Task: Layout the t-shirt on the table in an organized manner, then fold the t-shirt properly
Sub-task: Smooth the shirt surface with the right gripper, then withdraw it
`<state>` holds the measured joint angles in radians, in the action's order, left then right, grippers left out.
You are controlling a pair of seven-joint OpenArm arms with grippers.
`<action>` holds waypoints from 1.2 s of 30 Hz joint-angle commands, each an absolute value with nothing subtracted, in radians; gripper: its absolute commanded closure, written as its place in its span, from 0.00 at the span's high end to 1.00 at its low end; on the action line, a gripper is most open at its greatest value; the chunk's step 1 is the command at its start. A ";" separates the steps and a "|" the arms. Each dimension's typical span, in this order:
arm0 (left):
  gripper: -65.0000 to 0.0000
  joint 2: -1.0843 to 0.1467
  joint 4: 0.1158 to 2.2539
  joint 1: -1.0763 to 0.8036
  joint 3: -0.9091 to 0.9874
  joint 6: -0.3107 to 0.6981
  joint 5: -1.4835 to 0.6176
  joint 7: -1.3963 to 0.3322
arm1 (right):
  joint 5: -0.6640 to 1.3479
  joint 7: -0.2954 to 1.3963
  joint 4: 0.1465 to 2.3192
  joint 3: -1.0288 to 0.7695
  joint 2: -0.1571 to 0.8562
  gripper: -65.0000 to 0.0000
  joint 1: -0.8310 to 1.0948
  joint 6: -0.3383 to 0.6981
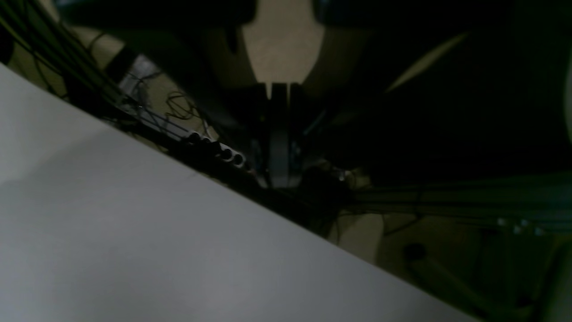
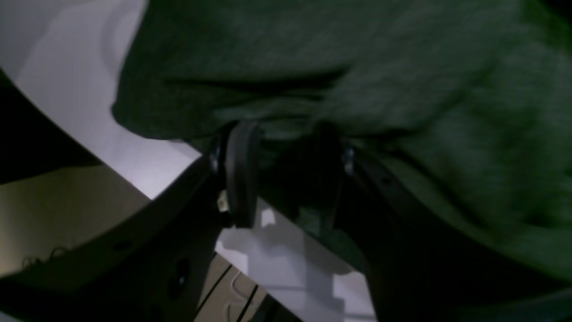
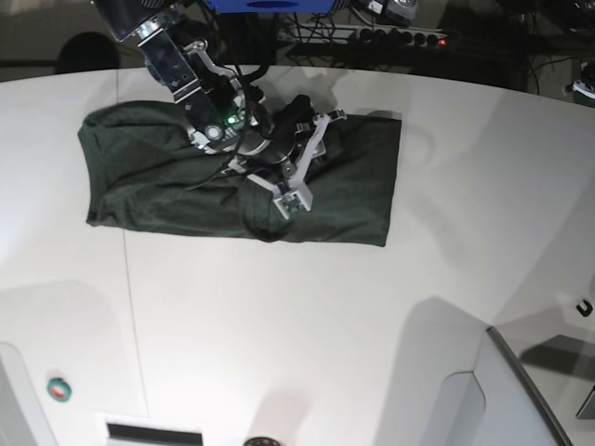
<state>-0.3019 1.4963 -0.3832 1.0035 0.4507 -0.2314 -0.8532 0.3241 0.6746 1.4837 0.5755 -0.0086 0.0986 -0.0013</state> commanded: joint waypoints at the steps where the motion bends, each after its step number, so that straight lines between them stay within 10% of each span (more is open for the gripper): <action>1: 0.00 -0.320 1.511 -0.383 1.012 0.470 -0.223 -0.835 | 0.329 0.662 1.488 0.573 -0.012 0.33 0.082 -0.001; 9: 0.00 -0.320 1.511 -0.378 1.015 0.526 -0.220 -0.835 | 0.329 0.662 1.478 0.573 -0.012 0.33 0.084 -0.001; 20: 0.00 -0.320 1.511 -0.378 1.015 0.526 -0.220 -0.835 | 0.329 0.636 1.477 0.573 -0.005 0.01 0.090 -0.001; 36: 0.00 -0.320 1.511 -0.378 1.015 0.526 -0.220 -0.835 | 0.326 0.642 1.580 0.489 0.048 0.02 0.159 -0.005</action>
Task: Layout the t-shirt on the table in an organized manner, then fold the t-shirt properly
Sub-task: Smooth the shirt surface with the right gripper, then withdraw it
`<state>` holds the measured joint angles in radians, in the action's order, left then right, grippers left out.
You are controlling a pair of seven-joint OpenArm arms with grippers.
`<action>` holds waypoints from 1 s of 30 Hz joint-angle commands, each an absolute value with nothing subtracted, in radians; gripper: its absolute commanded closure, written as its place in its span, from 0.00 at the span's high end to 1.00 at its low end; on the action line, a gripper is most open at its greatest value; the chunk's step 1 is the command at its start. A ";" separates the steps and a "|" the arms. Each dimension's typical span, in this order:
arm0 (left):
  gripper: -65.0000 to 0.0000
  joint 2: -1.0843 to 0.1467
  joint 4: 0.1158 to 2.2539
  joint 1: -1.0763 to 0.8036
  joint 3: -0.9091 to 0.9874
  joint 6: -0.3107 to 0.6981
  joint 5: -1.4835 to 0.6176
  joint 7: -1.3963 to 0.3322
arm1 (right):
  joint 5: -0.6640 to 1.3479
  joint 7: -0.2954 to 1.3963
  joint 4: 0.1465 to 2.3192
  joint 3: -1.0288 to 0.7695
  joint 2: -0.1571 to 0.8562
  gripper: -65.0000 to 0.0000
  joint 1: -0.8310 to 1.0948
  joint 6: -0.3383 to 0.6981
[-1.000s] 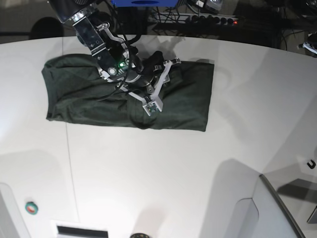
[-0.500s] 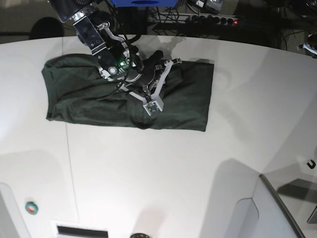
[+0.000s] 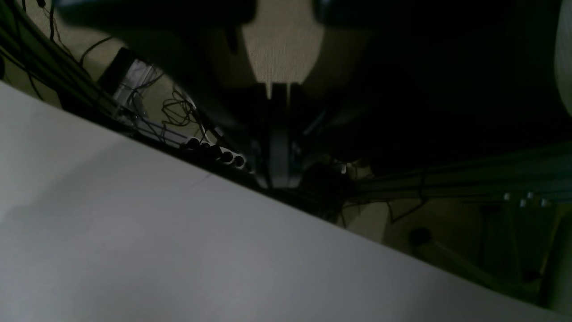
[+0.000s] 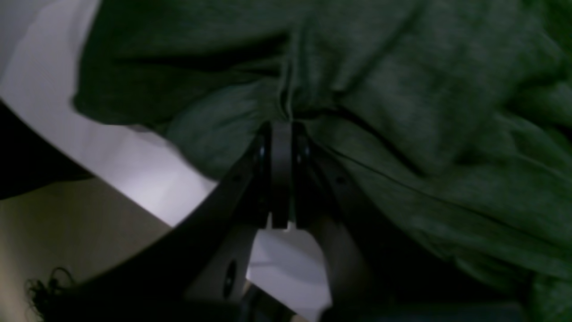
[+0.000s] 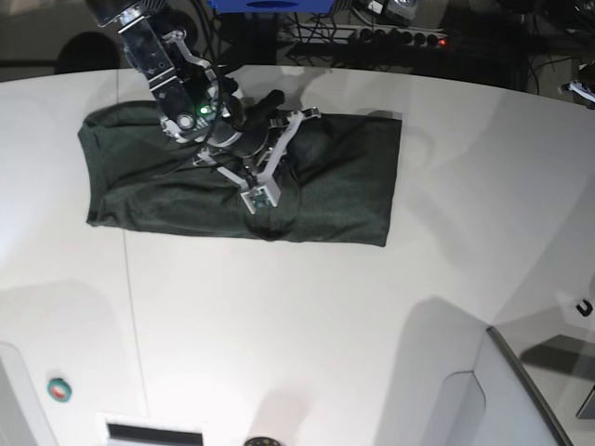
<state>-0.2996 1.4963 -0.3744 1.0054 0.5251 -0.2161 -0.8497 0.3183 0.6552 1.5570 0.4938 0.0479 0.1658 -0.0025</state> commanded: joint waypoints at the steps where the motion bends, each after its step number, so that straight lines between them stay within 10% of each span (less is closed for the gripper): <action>1: 0.00 -0.320 1.511 -0.378 1.013 0.526 -0.220 -0.835 | 0.328 0.642 1.580 0.487 0.053 0.02 0.159 -0.005; 30: 0.00 -0.320 1.511 -0.358 1.010 0.526 -0.211 -0.835 | 0.328 0.742 1.732 0.367 0.102 0.02 0.255 -0.004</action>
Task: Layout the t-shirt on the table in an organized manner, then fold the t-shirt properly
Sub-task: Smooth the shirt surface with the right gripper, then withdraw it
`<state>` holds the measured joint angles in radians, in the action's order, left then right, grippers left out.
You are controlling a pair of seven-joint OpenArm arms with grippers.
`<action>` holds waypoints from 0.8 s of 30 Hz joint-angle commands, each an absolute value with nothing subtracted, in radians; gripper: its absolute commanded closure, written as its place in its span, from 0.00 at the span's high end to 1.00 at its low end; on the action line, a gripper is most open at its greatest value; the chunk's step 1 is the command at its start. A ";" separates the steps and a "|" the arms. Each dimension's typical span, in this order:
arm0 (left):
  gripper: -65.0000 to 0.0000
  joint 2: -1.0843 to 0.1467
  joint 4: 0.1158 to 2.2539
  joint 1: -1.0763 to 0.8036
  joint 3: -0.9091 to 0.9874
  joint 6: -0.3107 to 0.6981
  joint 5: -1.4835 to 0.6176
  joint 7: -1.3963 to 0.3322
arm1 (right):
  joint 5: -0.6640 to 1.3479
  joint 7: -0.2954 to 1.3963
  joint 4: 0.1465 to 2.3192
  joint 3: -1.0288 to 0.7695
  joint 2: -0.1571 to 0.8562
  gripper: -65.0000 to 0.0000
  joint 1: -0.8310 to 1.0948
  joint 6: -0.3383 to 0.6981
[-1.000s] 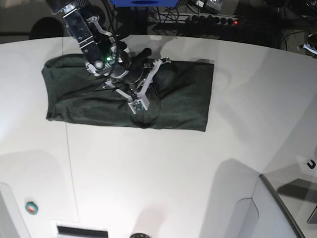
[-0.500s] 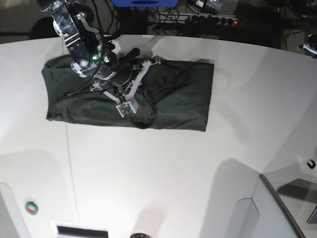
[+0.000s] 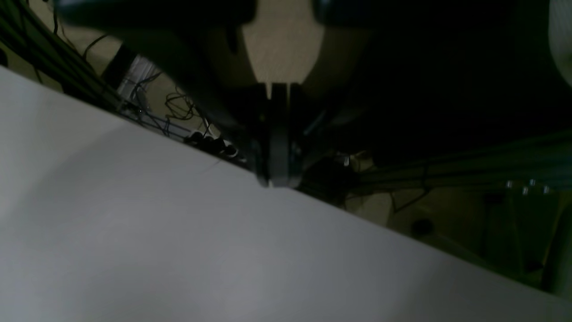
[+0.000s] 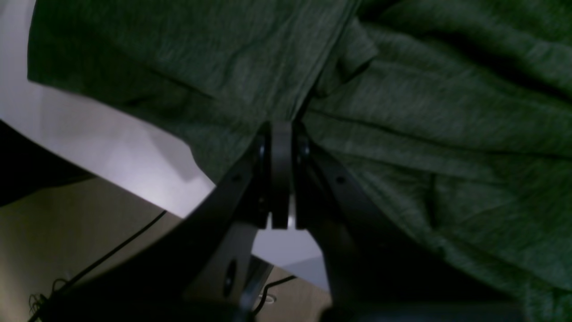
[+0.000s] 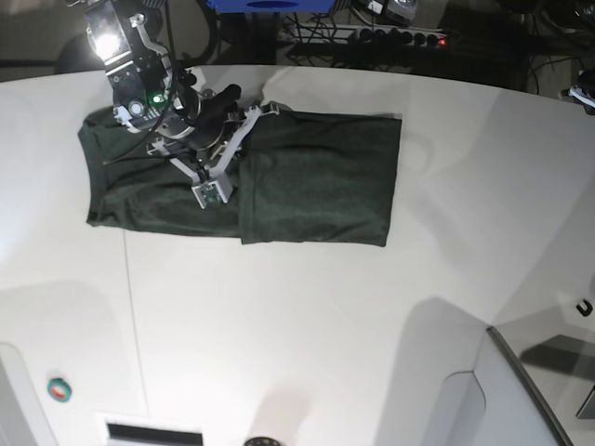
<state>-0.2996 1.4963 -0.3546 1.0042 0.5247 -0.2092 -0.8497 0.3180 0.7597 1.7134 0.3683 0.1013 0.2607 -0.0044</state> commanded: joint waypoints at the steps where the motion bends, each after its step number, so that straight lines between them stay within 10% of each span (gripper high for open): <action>1: 0.00 -0.320 1.511 -0.358 1.010 0.526 -0.211 -0.835 | 0.328 0.742 1.732 0.367 0.102 0.02 0.255 -0.004; 11: 0.00 -0.320 1.511 -0.358 1.010 0.526 -0.214 -0.835 | 0.325 0.769 1.732 0.364 0.104 0.05 0.251 -0.005; 18: 0.00 -0.320 1.511 -0.361 1.010 0.526 -0.216 -0.835 | 0.325 0.774 1.758 0.341 0.102 0.44 0.280 -0.005; 24: 0.00 -0.320 1.511 -0.361 1.010 0.526 -0.217 -0.835 | 0.325 0.776 1.761 0.429 0.104 0.39 0.283 -0.004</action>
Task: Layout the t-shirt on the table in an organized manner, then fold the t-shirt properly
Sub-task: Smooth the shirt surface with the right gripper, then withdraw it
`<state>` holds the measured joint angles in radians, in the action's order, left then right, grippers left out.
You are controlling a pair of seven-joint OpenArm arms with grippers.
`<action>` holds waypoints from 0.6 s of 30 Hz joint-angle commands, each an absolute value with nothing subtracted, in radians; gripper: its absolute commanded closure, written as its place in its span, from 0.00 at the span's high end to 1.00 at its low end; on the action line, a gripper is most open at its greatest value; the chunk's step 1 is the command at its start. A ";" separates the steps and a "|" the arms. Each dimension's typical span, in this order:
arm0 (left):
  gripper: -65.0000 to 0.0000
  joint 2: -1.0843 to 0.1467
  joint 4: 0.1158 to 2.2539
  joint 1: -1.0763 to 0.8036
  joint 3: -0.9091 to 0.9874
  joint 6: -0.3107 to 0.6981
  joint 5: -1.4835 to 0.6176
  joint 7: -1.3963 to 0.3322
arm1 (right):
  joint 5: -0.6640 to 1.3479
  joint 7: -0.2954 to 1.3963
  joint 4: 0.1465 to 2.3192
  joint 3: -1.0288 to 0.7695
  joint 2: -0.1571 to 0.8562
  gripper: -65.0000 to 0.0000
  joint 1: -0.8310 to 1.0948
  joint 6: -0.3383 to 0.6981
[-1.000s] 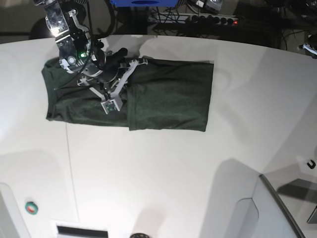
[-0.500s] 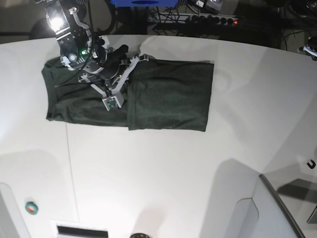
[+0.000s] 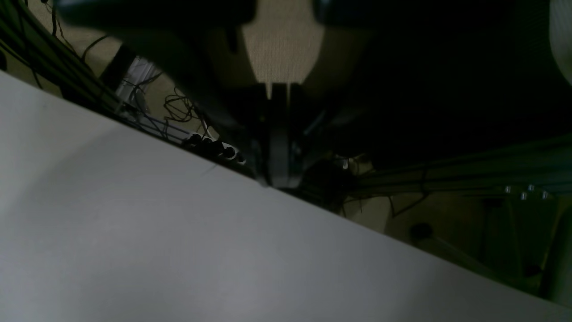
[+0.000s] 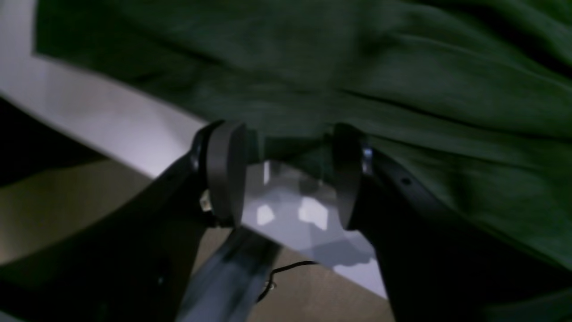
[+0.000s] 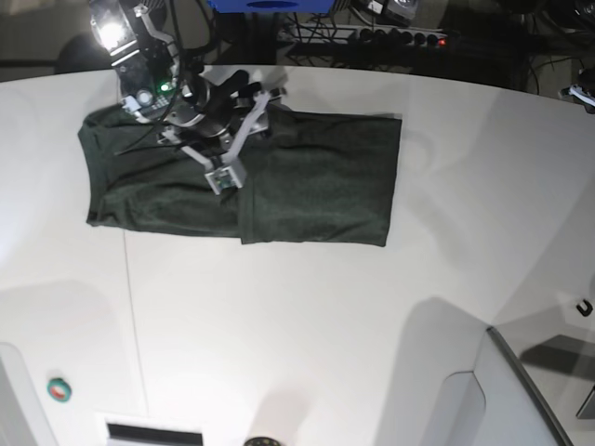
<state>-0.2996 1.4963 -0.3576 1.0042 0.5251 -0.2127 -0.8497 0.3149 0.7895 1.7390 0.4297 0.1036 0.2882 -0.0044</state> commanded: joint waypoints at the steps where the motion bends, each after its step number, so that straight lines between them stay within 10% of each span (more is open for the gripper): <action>1: 0.00 -0.320 1.511 -0.361 1.010 0.526 -0.217 -0.835 | 0.325 0.776 1.761 0.444 0.104 0.32 0.283 -0.004; 4: 0.00 -0.320 1.511 -0.361 1.010 0.526 -0.219 -0.835 | 0.325 0.776 1.759 0.475 0.104 0.00 0.278 -0.004; 18: 0.00 -0.320 1.511 -0.361 1.009 0.526 -0.220 -0.835 | 0.329 0.768 1.787 0.346 0.104 0.07 0.298 -0.004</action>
